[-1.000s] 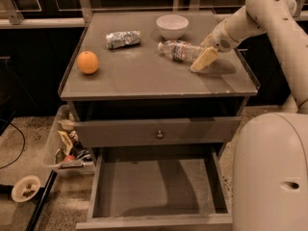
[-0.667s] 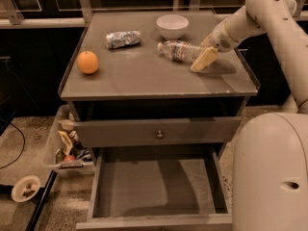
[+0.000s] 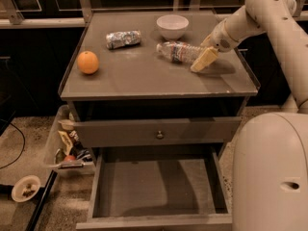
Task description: Place water bottle into middle drawer
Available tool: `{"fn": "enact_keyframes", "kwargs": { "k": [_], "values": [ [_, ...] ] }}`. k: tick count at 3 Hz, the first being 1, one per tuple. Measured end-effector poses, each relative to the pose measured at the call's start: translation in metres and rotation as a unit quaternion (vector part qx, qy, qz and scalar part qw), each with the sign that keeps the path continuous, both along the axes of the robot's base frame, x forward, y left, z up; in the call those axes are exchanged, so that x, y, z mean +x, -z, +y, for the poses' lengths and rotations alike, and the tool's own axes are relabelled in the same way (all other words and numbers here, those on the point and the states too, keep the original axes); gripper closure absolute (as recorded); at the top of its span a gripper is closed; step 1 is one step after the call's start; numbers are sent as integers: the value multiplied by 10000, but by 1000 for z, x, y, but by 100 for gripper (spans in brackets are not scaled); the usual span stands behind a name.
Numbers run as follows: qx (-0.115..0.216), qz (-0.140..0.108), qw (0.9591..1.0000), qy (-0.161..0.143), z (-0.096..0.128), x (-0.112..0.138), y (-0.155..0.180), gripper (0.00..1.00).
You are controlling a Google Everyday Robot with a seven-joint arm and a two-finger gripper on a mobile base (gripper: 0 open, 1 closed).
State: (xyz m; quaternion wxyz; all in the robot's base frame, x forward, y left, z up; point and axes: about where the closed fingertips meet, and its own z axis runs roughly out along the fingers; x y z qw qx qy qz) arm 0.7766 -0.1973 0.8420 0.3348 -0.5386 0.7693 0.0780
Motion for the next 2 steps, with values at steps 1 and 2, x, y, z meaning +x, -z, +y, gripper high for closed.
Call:
{"fn": "enact_keyframes", "kwargs": {
  "k": [1,2],
  "values": [
    [43,-55,10000,-30,-4,-14,-9,100],
    [52,-229,9997,-93,-8,-39,-28,100]
  ]
}}
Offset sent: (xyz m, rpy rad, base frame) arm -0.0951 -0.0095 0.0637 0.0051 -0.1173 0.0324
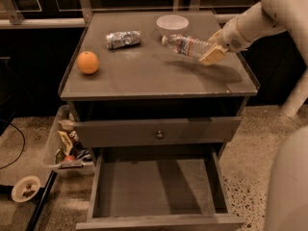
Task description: Place water bottle into middle drawer
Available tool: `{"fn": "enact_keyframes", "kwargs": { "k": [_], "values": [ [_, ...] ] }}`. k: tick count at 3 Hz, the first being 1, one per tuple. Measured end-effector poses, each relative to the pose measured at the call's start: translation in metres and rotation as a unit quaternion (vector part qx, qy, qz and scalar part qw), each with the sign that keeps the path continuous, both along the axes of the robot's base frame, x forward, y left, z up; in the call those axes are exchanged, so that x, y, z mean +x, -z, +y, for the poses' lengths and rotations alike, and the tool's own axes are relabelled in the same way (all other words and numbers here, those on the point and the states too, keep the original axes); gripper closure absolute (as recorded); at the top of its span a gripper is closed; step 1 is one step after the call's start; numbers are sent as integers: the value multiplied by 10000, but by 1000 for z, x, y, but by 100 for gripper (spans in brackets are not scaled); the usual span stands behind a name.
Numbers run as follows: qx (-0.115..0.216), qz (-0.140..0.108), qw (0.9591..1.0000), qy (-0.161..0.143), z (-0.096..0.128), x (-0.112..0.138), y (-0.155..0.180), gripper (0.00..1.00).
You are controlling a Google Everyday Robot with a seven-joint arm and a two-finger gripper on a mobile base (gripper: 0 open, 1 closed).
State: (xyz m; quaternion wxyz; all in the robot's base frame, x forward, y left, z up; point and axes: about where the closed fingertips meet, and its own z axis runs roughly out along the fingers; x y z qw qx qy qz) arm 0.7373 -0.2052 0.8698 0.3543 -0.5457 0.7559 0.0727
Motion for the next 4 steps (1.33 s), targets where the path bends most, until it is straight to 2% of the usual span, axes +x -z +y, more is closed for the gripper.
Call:
{"fn": "enact_keyframes", "kwargs": {
  "k": [1,3,4],
  "values": [
    [-15,-219,9997,-147,1,-37,-24,100],
    [72,-209,9992,-347,-17,-123,2,100],
    [75,-389,9983,-433,-28,-176,20,100]
  ]
}}
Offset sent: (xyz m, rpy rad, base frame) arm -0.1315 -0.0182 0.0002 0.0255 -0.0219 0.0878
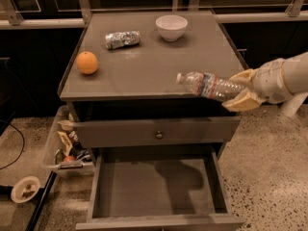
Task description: Place water bottle into middle drawer
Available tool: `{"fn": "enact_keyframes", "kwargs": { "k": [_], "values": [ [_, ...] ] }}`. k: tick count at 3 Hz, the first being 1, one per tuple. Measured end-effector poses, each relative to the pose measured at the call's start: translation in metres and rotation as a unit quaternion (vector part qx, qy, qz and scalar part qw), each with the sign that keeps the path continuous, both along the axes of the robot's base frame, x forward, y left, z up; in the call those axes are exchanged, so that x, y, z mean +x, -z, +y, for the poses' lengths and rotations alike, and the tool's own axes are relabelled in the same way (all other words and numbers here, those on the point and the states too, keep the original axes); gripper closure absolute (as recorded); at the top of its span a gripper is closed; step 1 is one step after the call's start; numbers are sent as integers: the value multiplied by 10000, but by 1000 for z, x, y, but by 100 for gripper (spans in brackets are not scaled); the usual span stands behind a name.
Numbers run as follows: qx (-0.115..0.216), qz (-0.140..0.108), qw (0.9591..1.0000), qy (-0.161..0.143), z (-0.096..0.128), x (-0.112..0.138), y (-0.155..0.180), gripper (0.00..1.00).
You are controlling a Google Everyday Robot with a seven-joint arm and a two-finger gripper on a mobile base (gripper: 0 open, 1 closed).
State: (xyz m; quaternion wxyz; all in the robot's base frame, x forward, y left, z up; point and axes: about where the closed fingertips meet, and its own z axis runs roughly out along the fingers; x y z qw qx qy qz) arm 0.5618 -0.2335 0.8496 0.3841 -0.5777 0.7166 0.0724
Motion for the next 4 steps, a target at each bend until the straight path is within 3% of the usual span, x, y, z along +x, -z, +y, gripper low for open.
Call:
{"fn": "enact_keyframes", "kwargs": {
  "k": [1,2,3,4],
  "values": [
    [-31,-17,9999,-153,-12,-46,26,100],
    [-29,210,9994,-255,-19,-66,66,100],
    [-93,164,9995,-250,-17,-60,63,100],
    [-164,516,9985,-107,-12,-50,117,100]
  ]
}}
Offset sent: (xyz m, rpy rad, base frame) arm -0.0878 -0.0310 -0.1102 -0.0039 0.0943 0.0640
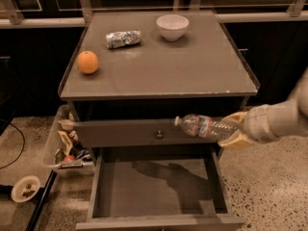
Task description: Place water bottle into middle drawer
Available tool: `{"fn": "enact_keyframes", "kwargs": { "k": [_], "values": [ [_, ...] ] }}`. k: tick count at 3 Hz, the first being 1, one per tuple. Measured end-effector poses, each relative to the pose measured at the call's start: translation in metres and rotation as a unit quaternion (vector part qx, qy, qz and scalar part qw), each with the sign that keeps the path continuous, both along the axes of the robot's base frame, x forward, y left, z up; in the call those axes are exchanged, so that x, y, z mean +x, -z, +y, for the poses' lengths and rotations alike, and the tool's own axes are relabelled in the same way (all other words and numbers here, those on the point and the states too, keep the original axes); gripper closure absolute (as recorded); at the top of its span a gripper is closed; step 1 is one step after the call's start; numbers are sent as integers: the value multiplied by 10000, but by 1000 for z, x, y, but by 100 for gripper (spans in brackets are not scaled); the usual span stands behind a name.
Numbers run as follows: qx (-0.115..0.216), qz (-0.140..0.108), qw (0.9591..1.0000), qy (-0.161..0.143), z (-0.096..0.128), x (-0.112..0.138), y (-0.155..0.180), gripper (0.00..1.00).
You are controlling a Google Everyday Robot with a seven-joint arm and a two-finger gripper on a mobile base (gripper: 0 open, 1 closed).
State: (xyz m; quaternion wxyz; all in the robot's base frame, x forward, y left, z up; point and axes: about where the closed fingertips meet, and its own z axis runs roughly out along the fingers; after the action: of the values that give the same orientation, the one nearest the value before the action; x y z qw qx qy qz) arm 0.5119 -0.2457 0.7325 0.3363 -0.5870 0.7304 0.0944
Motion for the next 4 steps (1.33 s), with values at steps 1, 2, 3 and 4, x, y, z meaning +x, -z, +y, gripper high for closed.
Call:
{"fn": "enact_keyframes", "kwargs": {
  "k": [1,2,3,4],
  "values": [
    [82,298,9994,160,6,4,78,100],
    [214,301,9992,139,9,9,137,100],
    [488,374,9980,-109,18,15,197,100],
    [488,375,9980,-109,18,15,197,100]
  ]
}}
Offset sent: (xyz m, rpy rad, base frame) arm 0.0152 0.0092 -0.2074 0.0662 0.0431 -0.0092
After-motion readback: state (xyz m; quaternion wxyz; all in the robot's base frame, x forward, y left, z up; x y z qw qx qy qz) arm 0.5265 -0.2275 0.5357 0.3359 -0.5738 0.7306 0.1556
